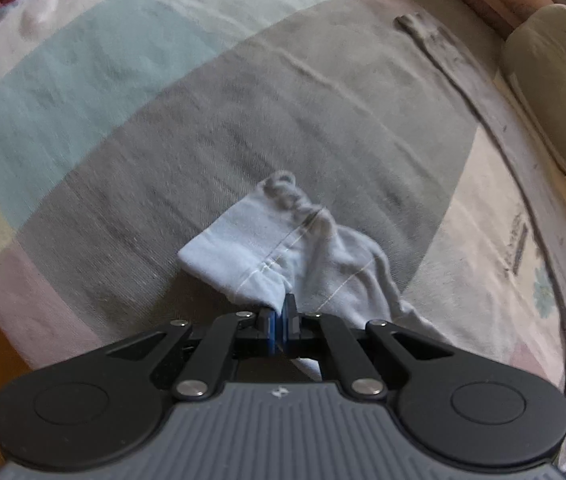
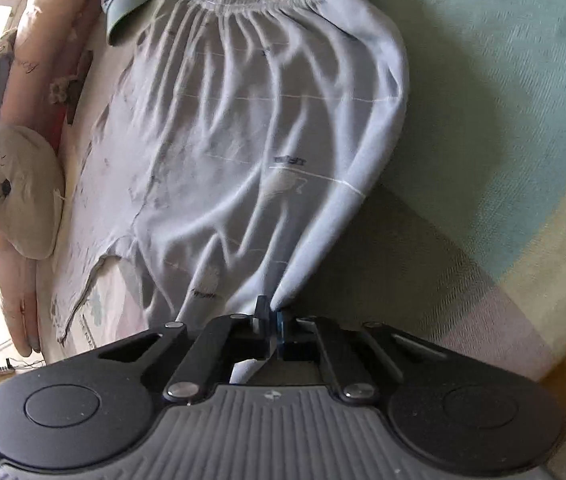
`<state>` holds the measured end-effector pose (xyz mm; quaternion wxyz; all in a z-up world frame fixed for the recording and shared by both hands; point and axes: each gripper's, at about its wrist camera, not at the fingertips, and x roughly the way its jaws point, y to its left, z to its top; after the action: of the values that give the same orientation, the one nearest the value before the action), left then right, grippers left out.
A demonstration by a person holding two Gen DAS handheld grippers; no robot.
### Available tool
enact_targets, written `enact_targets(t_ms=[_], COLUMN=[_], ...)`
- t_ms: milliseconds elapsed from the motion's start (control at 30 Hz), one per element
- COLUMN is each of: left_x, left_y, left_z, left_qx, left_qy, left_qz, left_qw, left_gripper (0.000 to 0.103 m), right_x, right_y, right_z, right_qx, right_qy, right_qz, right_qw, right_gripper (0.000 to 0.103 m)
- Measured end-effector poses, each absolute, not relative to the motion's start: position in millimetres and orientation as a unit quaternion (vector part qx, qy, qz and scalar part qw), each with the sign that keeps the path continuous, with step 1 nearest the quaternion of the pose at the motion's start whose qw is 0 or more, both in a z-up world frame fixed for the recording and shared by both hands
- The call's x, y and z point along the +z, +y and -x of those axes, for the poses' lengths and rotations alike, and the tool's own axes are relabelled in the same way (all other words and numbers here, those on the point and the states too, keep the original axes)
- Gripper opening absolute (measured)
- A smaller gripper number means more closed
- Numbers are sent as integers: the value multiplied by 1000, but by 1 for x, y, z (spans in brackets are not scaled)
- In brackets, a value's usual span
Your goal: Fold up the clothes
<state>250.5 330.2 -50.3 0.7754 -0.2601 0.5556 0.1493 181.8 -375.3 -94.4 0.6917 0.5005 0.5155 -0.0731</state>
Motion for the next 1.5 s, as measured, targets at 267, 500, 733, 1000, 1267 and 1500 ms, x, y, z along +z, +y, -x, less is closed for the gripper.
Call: enact_targets(t_ms=[267,500,733,1000,1267,1500], left_x=[-49,-57,-59,-68,-46,-33], left_y=[340,344,352,359,377,361], left_z=[-233,-218,-206,-199,-192,-202], left_qx=[158,170,178,183,200,148], left_qy=[585,613,613,629,625,620], left_qz=[250,239,233,233,202,116], left_qw=[755,734,734,718,727,762], left_gripper=[1,1,1,13,24,25], right_x=[-68,-85,-81,-83,-75,-59], right_y=[-383,-375,-363,-357,-330,-279], right_z=[-185,-177,-183,-189,-196,-211], right_qx=[-58,-82,-78,-84,-22,89], right_qy=[562,608,631,650,686,714], right_qz=[-459,-424,-380,-353,-323,-264], right_qw=[686,666,672,668,651,642], right_gripper=[4,4,4,5,23,35])
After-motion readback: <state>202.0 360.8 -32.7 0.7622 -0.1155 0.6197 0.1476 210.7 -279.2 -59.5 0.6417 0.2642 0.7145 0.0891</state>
